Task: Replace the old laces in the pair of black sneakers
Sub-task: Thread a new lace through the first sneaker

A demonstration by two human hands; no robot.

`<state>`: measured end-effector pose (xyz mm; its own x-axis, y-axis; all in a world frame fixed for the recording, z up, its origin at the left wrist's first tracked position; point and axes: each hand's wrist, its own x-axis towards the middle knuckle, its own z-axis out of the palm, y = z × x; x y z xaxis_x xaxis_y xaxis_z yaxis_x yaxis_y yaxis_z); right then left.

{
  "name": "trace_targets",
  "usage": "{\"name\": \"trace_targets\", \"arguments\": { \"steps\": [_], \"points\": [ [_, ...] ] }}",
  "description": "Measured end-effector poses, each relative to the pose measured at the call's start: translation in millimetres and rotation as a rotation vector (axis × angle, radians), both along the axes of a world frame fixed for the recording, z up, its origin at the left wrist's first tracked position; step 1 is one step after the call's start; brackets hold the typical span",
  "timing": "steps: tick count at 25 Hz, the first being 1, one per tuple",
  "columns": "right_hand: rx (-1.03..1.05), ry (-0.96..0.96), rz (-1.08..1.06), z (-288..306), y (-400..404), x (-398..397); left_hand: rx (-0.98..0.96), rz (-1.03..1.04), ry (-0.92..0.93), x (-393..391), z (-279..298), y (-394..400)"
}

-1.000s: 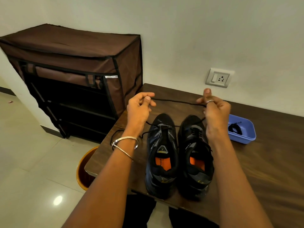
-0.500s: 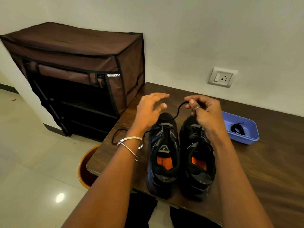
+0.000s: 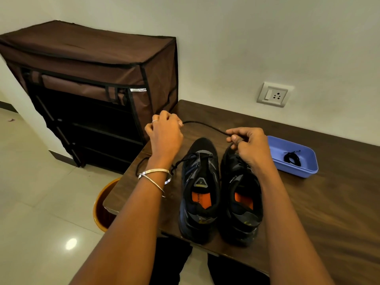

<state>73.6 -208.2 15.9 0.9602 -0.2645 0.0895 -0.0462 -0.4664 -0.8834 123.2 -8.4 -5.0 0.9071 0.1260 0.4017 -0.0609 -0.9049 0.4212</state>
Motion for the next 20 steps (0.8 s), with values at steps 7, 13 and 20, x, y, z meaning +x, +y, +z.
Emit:
{"name": "trace_targets", "arguments": {
  "steps": [7,13,20],
  "points": [
    [-0.047,-0.036,-0.104,6,27,6,-0.204,-0.514,-0.163,-5,12,-34],
    [-0.214,-0.1,-0.022,12,28,2,-0.101,-0.735,-0.019,-15,18,-44],
    [-0.053,-0.087,-0.182,3,32,9,-0.39,-0.616,0.063,-13,16,-40]
  ]
}}
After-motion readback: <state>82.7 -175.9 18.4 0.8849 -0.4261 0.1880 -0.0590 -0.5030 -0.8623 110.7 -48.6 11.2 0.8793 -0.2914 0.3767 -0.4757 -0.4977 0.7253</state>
